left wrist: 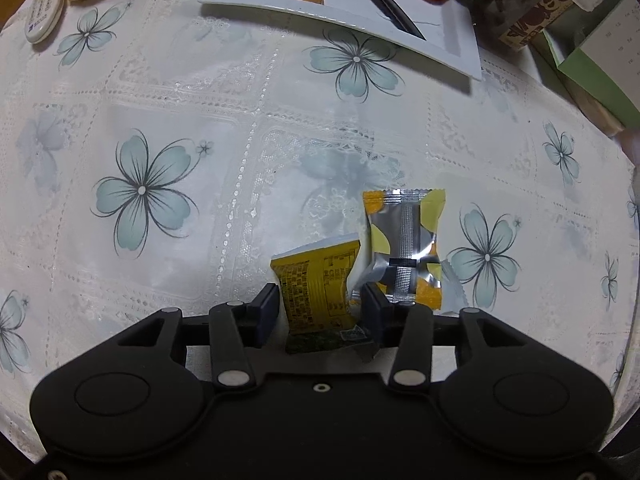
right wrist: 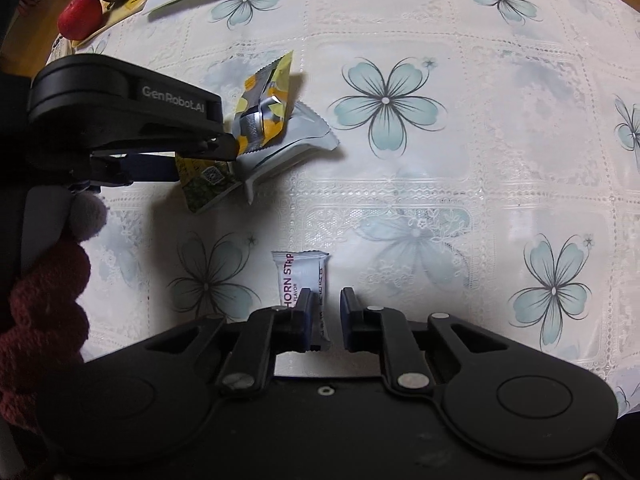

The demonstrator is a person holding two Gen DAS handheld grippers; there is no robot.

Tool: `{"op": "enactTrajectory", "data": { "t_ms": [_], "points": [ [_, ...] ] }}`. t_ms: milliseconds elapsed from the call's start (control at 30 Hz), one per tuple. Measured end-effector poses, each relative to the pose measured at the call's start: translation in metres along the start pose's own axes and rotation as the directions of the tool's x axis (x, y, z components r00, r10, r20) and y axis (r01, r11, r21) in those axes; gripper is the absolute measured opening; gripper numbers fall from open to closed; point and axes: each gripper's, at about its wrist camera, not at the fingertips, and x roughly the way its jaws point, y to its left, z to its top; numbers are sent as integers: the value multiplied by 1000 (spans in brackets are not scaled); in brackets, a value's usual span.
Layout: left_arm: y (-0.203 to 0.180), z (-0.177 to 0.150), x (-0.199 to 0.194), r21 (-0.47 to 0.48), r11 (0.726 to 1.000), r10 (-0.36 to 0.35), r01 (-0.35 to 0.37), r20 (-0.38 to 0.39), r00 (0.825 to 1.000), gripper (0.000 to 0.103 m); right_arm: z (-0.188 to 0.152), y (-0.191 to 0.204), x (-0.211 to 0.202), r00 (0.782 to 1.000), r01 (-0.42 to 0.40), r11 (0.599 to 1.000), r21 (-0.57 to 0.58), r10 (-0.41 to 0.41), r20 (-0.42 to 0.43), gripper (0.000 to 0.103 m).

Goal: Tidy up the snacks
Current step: 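Grasp the yellow-green packet with left tool while right tool grasps white hawthorn-strip packet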

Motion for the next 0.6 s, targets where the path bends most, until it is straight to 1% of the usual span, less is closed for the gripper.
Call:
{"op": "enactTrajectory", "data": {
  "t_ms": [33,67,100,200,233,300,333,367,433,500,600],
  "points": [
    [1,0,0,0,1000,-9,9,2,1000,38,0,-1,-1,1000,-3,1000,9,3,4,20],
    [1,0,-1,0,1000,-5,5,1,1000,38,0,-2,-2,1000,-7,1000,15,7,8,23],
    [1,-1,-2,0,1000,0,0,2,1000,38,0,-3,-4,1000,-10,1000,18,10,14,30],
    [1,-5,-8,10,1000,21,-21,3,1000,38,2,-4,-6,1000,-1,1000,16,0,22,31],
    [1,-6,-11,17,999,31,-31,7,1000,38,2,-4,-6,1000,-4,1000,18,3,23,33],
    [2,-10,-16,40,996,77,-78,17,997,38,2,-1,-4,1000,-8,1000,20,8,21,38],
    [3,-13,-19,50,993,108,-110,27,994,38,2,0,-3,1000,-9,1000,17,9,22,42],
    [5,-16,-21,57,989,137,-139,40,990,38,1,3,-1,1000,-7,1000,15,6,23,43],
    [10,-20,-23,67,979,188,-191,45,981,38,-1,7,1,1000,12,1000,12,-12,26,51],
    [18,-23,-23,66,976,206,-208,39,978,38,-3,12,3,999,36,999,15,-37,40,52],
    [27,-24,-17,50,977,210,-210,6,978,38,-7,17,5,995,73,997,11,-73,72,52]
  ]
}}
